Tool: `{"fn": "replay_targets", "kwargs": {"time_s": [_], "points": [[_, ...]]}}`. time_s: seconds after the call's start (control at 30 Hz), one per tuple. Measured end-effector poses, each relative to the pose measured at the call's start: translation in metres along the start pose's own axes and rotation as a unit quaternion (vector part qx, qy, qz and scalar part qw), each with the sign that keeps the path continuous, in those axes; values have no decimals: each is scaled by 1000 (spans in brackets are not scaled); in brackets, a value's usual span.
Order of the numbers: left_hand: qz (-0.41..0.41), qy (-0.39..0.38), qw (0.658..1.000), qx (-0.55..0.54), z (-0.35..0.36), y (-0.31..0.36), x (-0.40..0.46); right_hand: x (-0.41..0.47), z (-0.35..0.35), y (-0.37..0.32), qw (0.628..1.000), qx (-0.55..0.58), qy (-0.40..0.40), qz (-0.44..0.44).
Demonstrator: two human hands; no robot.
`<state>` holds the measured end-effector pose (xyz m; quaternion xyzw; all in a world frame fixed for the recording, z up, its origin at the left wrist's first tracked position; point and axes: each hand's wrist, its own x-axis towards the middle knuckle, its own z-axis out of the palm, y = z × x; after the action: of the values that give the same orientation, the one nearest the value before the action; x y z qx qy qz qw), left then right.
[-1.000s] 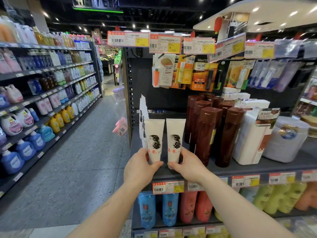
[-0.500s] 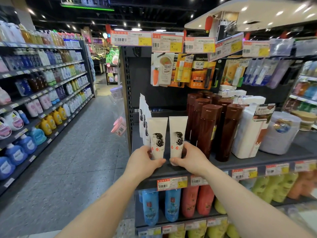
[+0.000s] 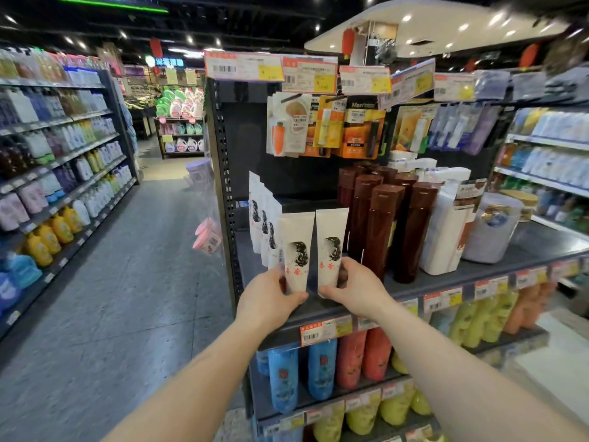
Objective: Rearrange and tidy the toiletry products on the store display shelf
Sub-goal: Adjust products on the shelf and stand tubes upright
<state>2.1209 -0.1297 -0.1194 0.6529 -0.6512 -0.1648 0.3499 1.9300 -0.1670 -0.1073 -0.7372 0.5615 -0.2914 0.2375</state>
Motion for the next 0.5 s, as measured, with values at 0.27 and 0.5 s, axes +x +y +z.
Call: {"fn": "replay_targets", "kwargs": {"time_s": [0.27, 0.5], "points": [[-26, 15, 1000, 2, -5, 5, -5, -19, 0, 2, 999, -26, 32, -15], [-91, 70, 990, 86, -4, 26, -36, -45, -22, 14, 998, -32, 22, -40]]}}
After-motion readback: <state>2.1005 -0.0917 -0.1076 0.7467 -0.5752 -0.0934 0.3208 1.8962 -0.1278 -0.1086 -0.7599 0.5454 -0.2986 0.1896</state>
